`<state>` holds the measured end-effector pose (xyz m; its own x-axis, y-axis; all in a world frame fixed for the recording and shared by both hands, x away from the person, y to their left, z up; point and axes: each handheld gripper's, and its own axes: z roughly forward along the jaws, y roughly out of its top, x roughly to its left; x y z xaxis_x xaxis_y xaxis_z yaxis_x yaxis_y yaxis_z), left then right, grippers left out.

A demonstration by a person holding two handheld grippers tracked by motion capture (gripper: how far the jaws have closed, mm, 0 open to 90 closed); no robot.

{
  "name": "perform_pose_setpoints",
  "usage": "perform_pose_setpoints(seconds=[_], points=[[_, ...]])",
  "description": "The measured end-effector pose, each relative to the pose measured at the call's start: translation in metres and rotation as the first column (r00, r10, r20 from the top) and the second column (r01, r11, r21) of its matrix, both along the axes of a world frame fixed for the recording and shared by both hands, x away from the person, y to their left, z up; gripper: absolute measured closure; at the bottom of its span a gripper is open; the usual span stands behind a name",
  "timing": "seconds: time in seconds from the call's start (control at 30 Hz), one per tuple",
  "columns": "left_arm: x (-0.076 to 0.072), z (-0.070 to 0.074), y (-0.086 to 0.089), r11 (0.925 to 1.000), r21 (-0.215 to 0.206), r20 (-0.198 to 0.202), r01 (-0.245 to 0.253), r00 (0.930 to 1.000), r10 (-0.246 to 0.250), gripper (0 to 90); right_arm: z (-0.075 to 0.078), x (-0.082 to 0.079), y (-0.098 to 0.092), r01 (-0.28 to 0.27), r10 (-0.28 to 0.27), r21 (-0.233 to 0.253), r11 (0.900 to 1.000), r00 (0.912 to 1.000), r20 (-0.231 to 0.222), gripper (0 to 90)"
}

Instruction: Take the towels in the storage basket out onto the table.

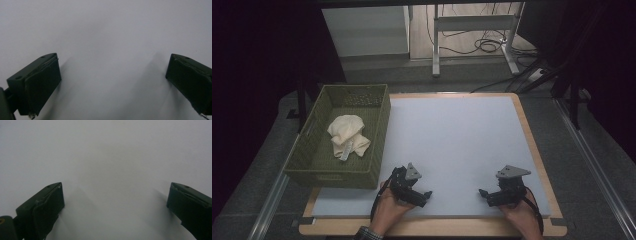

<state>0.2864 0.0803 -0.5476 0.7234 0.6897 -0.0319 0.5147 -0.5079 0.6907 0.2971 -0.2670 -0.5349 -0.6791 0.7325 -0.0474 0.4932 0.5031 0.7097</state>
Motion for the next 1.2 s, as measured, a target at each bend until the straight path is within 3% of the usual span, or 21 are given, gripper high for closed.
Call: perform_pose_setpoints(seconds=[1.2], points=[[0.0029,0.0030,0.0013,0.9998,-0.005,-0.023,0.018,0.9996,-0.018,0.6,-0.0003,0.0001,-0.0007,0.008,-0.008,0.013,1.000,1.0000,-0.004,1.8]])
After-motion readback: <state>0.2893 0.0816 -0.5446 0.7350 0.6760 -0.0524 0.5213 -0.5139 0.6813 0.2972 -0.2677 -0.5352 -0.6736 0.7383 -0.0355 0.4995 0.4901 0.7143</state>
